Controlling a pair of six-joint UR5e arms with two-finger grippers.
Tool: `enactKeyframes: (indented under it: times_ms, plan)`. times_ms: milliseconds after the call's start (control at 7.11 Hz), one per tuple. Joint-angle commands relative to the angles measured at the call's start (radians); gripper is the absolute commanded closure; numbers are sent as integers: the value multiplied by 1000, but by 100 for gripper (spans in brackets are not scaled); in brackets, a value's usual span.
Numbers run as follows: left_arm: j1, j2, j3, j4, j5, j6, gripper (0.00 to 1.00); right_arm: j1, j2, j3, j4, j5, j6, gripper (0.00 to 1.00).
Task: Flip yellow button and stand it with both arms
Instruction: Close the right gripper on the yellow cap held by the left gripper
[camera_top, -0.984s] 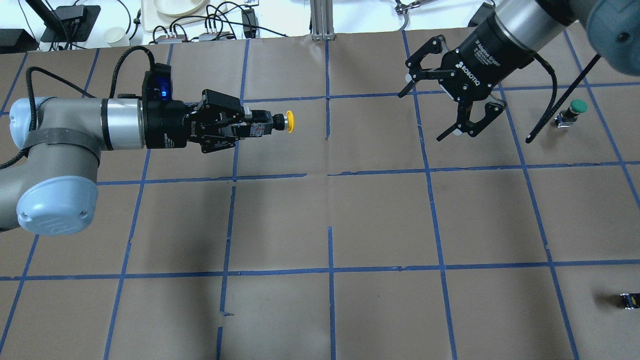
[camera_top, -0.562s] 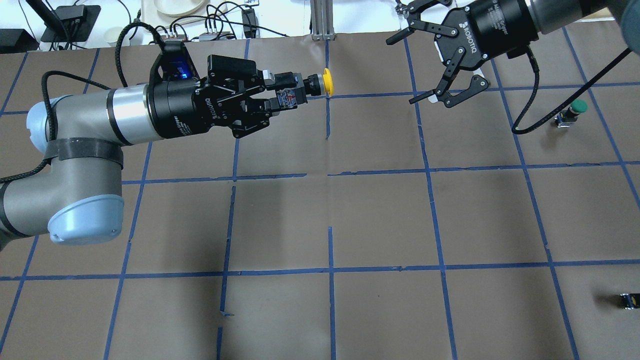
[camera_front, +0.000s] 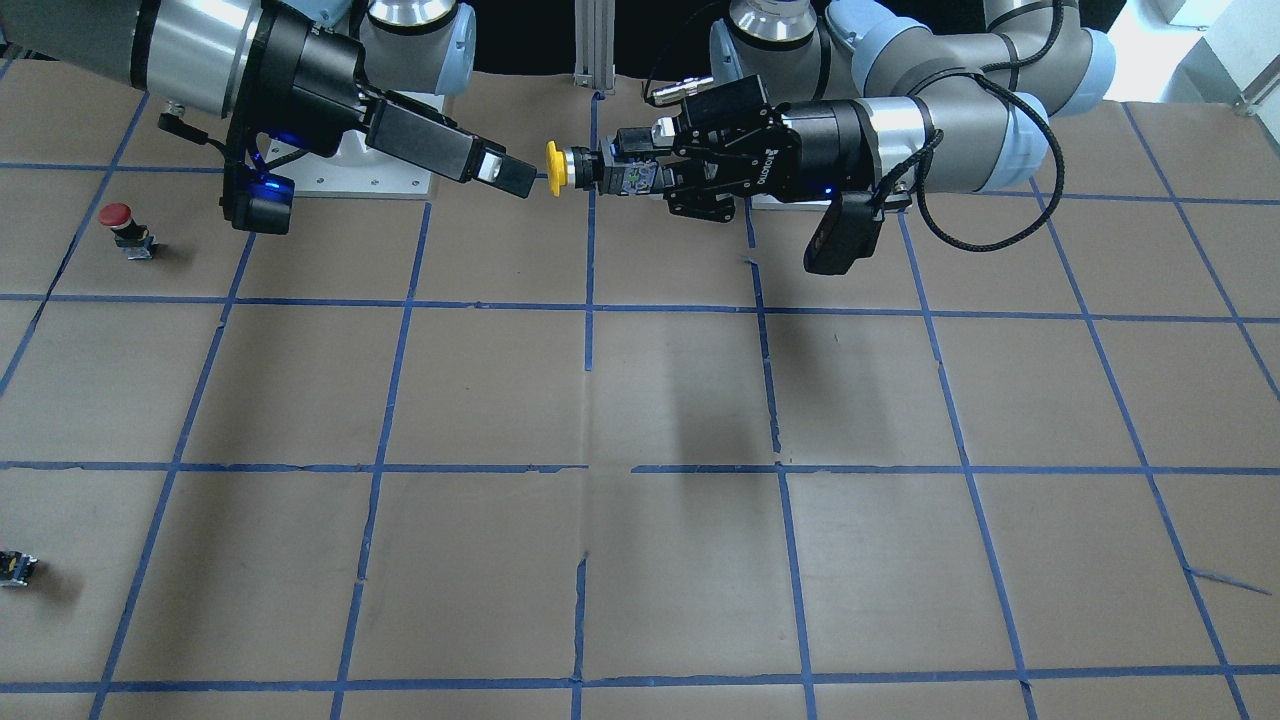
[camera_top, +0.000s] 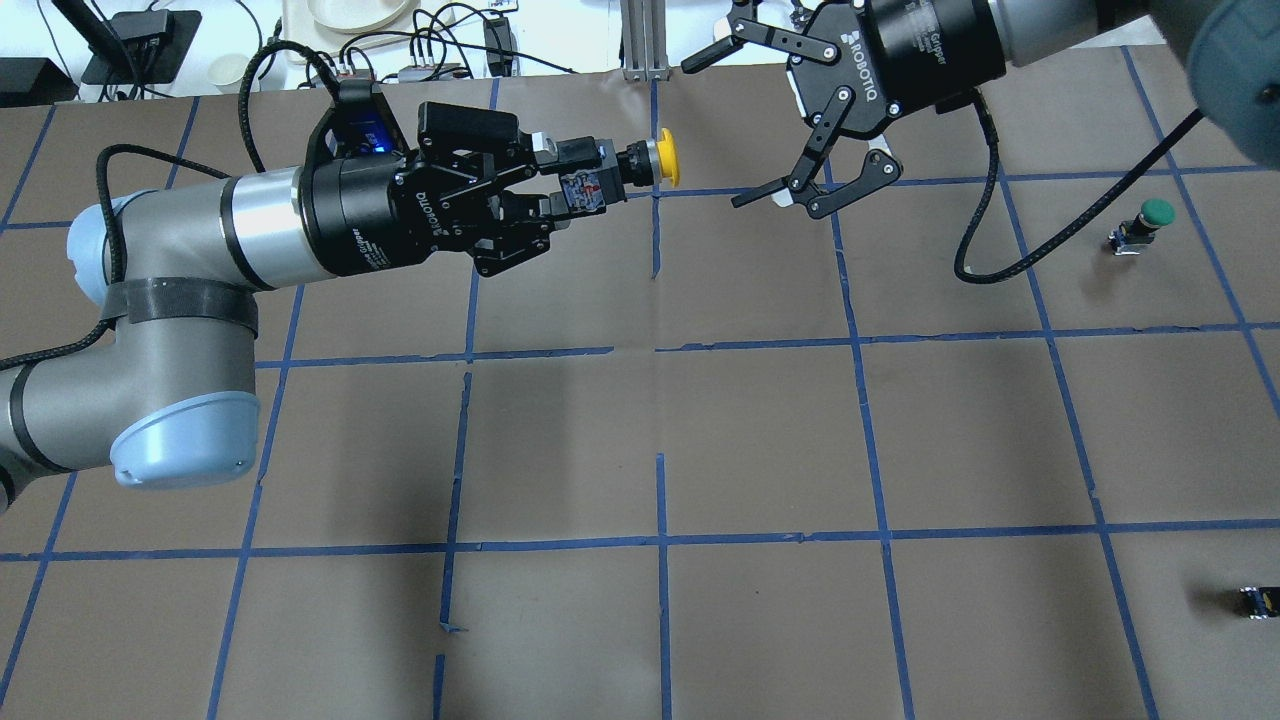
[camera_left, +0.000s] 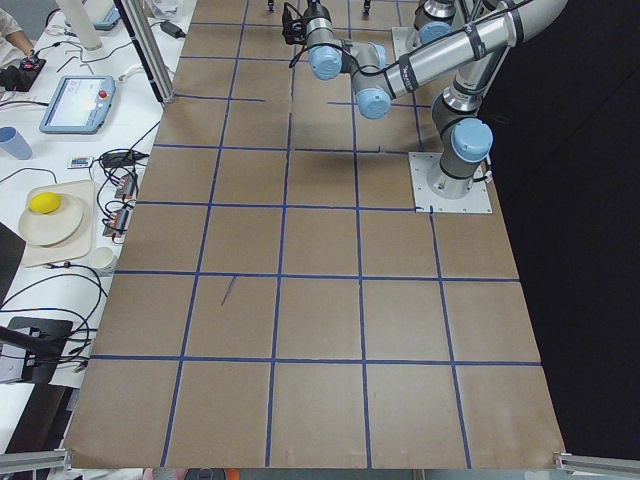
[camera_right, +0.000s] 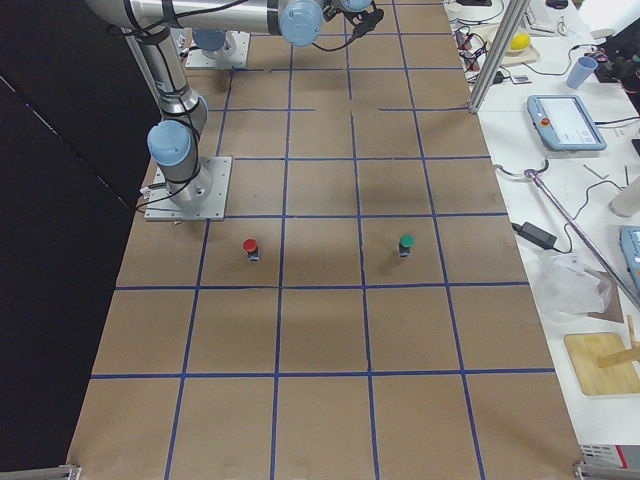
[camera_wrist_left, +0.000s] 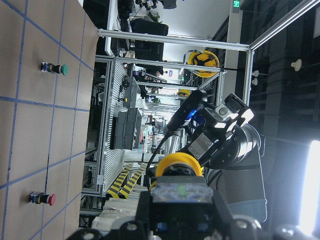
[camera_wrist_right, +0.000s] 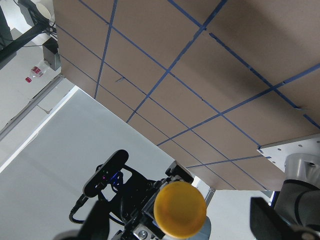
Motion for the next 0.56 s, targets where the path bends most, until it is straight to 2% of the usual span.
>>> enactKeyframes:
  times_ms: [0, 281, 422]
  plan:
    - [-1, 0, -2, 0, -7, -1, 87, 28, 5, 3, 8, 12, 1, 1]
    - [-1, 2, -5, 0, -27, 1, 88, 36, 6, 6, 12, 12, 22, 6]
    - [-1, 2, -5, 0, -29, 1, 88, 36, 6, 6, 31, 12, 24, 16]
